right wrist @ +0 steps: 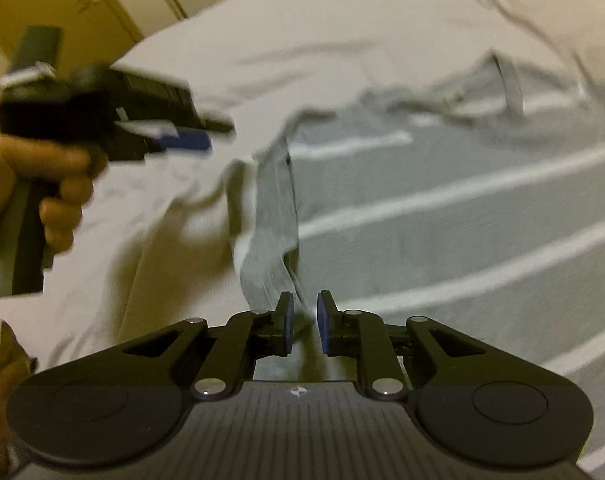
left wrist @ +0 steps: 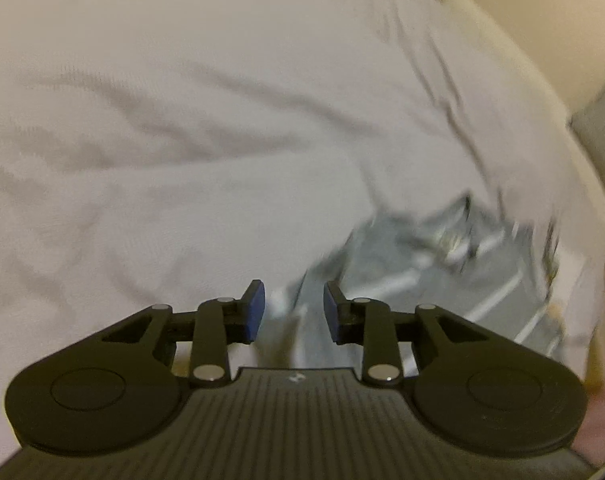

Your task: Fold clothes

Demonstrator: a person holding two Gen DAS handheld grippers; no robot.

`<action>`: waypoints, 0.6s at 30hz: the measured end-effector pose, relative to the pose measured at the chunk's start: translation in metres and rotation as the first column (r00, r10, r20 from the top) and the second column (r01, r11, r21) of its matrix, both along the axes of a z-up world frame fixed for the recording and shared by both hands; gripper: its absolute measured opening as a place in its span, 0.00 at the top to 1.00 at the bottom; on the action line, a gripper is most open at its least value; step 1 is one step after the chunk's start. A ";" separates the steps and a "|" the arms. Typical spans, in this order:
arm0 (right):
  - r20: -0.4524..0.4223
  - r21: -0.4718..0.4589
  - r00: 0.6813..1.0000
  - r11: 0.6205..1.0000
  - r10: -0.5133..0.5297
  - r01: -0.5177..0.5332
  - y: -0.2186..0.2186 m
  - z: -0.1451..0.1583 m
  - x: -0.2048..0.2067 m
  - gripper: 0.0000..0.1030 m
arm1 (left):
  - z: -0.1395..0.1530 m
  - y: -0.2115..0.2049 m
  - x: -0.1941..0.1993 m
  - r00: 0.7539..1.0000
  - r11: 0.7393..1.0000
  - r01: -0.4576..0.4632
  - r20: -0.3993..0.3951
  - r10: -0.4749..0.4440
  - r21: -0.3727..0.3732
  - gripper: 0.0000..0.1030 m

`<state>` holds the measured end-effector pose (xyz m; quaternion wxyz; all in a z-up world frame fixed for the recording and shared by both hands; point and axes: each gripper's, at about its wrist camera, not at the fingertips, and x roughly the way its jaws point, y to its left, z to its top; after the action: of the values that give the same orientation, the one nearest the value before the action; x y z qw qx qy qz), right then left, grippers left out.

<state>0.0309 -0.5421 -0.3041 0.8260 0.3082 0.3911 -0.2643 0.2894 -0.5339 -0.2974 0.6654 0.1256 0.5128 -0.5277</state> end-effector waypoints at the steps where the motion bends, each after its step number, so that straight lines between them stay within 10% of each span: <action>1: 0.013 -0.020 1.000 0.999 0.026 -0.026 0.002 0.002 0.004 0.81 | -0.006 0.002 -0.004 0.999 0.999 0.031 0.010 -0.031 0.020 0.78; 9: 0.009 0.215 0.990 0.967 0.138 -0.136 -0.010 -0.053 0.033 0.79 | -0.046 -0.020 -0.019 0.988 0.986 0.137 0.065 -0.143 0.090 0.80; 18: 0.023 0.285 0.993 0.951 0.115 -0.117 -0.003 -0.042 0.002 0.77 | -0.028 -0.032 0.000 0.988 0.993 0.110 0.104 -0.114 0.038 0.80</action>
<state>0.0328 -0.5453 -0.3464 0.7879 0.4018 0.4402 -0.1552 0.2891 -0.5658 -0.3257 0.6588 0.1929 0.4773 -0.5485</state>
